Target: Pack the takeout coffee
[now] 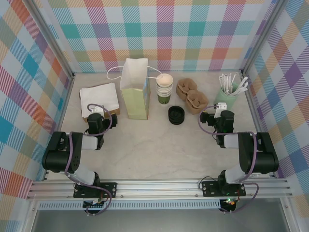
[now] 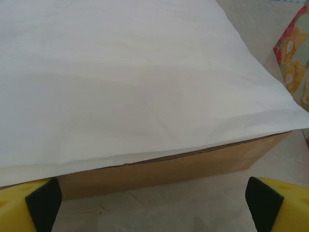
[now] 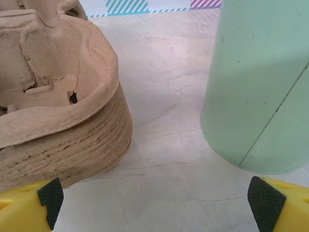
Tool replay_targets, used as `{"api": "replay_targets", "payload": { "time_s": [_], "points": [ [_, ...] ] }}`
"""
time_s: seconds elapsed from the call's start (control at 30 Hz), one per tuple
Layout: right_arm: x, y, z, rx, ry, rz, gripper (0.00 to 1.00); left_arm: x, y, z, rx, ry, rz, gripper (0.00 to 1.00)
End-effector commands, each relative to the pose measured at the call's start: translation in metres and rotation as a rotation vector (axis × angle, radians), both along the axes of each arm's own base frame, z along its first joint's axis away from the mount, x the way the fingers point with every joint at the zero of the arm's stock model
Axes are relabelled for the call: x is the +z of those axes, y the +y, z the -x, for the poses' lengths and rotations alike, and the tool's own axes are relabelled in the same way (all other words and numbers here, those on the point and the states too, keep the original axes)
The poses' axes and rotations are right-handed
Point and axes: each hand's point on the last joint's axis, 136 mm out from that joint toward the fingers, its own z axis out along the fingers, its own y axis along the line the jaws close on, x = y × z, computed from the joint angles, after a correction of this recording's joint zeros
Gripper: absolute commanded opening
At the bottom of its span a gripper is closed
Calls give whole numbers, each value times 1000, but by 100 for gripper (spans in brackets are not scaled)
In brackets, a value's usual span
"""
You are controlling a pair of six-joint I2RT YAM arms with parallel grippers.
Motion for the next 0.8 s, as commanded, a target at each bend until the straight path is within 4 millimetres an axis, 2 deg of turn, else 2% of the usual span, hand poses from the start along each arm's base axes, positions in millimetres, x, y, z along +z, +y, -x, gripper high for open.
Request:
{"api": "replay_targets", "payload": {
  "time_s": [0.0,0.5,0.67,0.77],
  "points": [
    [8,3,-7,16,-26,-10,100,11,-11,-9,-47,-32,-5,100],
    [11,3,-6,20,-26,-13,100,15,-11,-8,-52,-44,-2,100],
    [33,-4,6,-25,-45,-15,100,51,-6,7,-17,-73,14,100],
    [35,3,20,4,30,-40,100,69,-11,18,-29,-69,67,100]
  ]
}}
